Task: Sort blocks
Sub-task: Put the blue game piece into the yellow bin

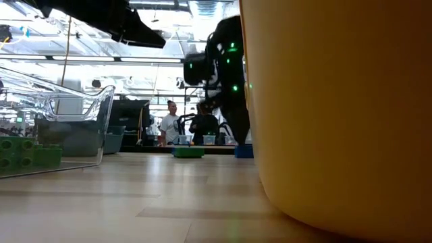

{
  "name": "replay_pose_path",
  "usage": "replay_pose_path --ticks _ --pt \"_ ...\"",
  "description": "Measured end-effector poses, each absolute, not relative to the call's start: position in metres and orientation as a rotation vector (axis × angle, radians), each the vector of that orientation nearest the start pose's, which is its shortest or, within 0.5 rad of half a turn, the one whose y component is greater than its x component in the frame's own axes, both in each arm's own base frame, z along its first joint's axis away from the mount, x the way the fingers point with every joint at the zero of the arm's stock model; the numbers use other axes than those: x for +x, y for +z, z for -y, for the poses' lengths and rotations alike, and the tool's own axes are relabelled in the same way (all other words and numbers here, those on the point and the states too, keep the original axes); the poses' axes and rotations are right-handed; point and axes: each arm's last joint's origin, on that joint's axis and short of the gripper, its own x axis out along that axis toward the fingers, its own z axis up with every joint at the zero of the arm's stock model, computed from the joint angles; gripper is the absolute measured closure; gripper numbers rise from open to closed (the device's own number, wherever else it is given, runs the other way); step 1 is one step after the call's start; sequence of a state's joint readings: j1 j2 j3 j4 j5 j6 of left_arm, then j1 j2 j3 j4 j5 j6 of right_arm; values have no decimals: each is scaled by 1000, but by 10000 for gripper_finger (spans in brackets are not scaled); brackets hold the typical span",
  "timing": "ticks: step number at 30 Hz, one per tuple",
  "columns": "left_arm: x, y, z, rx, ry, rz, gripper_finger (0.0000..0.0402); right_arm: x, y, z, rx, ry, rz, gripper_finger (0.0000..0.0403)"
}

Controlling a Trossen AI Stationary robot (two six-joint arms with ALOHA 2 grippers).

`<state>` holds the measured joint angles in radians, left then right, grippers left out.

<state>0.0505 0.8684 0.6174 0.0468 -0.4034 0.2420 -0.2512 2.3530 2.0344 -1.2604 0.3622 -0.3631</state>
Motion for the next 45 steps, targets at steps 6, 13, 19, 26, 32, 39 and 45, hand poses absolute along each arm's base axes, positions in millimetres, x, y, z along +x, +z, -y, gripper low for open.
replay_pose_path --ticks 6,13,19,26,32,39,45 --pt "193 281 -21 276 423 -277 139 436 174 140 -359 -193 -1684 164" --pt "193 280 -21 277 421 -291 139 436 174 137 -378 -199 -1691 168" --pt "193 280 -21 274 422 -290 139 436 175 139 -357 -222 -1685 168" --pt "192 280 -21 269 422 -292 139 429 174 156 -249 -338 -1682 168" --pt "192 280 -21 269 422 -292 139 425 174 163 -184 -373 -1685 168" --pt "192 280 -21 269 422 -292 139 425 171 166 -177 -354 -1679 168" --pt "192 280 -21 265 422 -291 139 419 157 169 -158 -344 -1706 168"
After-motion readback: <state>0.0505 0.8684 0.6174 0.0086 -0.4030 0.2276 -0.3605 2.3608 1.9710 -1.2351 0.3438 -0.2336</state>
